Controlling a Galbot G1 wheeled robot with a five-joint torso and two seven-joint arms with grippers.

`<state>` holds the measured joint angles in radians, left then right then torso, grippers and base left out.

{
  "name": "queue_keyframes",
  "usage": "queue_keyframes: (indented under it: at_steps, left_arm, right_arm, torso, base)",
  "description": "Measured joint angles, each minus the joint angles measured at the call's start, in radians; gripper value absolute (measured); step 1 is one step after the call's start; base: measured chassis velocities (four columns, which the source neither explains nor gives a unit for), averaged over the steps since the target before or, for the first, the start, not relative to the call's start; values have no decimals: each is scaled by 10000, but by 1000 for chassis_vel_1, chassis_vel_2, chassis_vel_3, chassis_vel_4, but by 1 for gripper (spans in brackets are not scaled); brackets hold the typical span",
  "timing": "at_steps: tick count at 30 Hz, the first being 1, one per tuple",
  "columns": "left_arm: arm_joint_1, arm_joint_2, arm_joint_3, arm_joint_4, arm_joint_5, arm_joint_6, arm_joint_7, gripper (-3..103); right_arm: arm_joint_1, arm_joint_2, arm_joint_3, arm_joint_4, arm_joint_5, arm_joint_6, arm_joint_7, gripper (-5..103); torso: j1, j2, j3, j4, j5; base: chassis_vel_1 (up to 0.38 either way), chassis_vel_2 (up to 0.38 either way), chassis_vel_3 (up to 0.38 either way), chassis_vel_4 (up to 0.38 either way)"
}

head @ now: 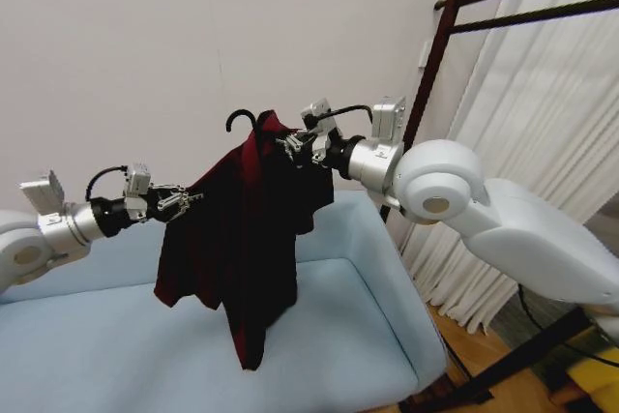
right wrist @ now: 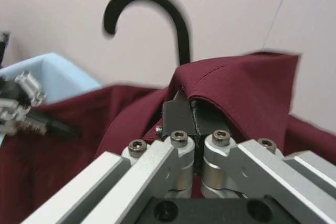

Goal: Pick up the clothes from the sofa and hang them on the clothes hanger.

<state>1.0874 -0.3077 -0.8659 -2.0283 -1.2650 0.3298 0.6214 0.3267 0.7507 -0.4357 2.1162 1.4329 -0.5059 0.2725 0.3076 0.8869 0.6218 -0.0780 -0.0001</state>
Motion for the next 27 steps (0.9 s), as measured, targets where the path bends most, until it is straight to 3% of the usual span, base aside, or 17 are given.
queue_keyframes:
  at_steps: [6,16,17,20,21,22,23,25,26,27]
  left_arm:
    - [-91,127,-25,110,-50,-19,-33,2]
    - [-203,244,-87,277,-253,-216,97,2]
    - [-214,238,-87,321,-262,-270,139,2]
    - [-220,184,-87,407,-267,-370,221,2]
    - [-220,127,-87,450,-267,-421,244,2]
    - [-220,69,-87,472,-267,-465,265,2]
    - [-219,-5,-87,499,-267,-521,278,2]
    - [-214,-72,-87,526,-267,-571,280,2]
    - [-192,-109,-82,548,-258,-645,270,2]
    - [-158,-135,-64,575,-239,-747,245,2]
  right_arm:
    - [-598,-322,-327,553,-110,-68,-64,0]
    - [-617,-269,-523,552,-181,-68,197,0]
    - [-594,-283,-513,561,-169,-77,262,5]
    - [-566,-349,-481,639,-143,-86,381,5]
    - [-566,-406,-469,709,-134,-85,401,15]
    - [-571,-475,-461,784,-124,-83,447,15]
    - [-587,-568,-460,906,-106,-71,546,25]
    - [-590,-628,-448,999,-62,-59,602,25]
    - [-582,-677,-421,1061,14,-57,646,36]
    - [-562,-725,-402,1126,83,-56,693,36]
  torso:
    - [0,0,0,-1,2]
    - [0,0,0,1,1]
    - [0,1,0,1,1]
    - [0,0,0,2,2]
    - [0,0,0,1,1]
    - [0,0,-1,1,0]
    - [0,0,0,1,0]
    - [0,0,0,-1,1]
    - [0,0,0,-1,1]
    - [0,0,0,0,1]
  base:
    - [0,0,0,0]
    - [0,0,0,0]
    - [0,0,0,0]
    - [0,0,0,0]
    - [0,0,0,0]
    - [0,0,0,0]
    - [0,0,0,0]
    - [0,0,0,0]
    - [0,0,0,0]
    - [0,0,0,0]
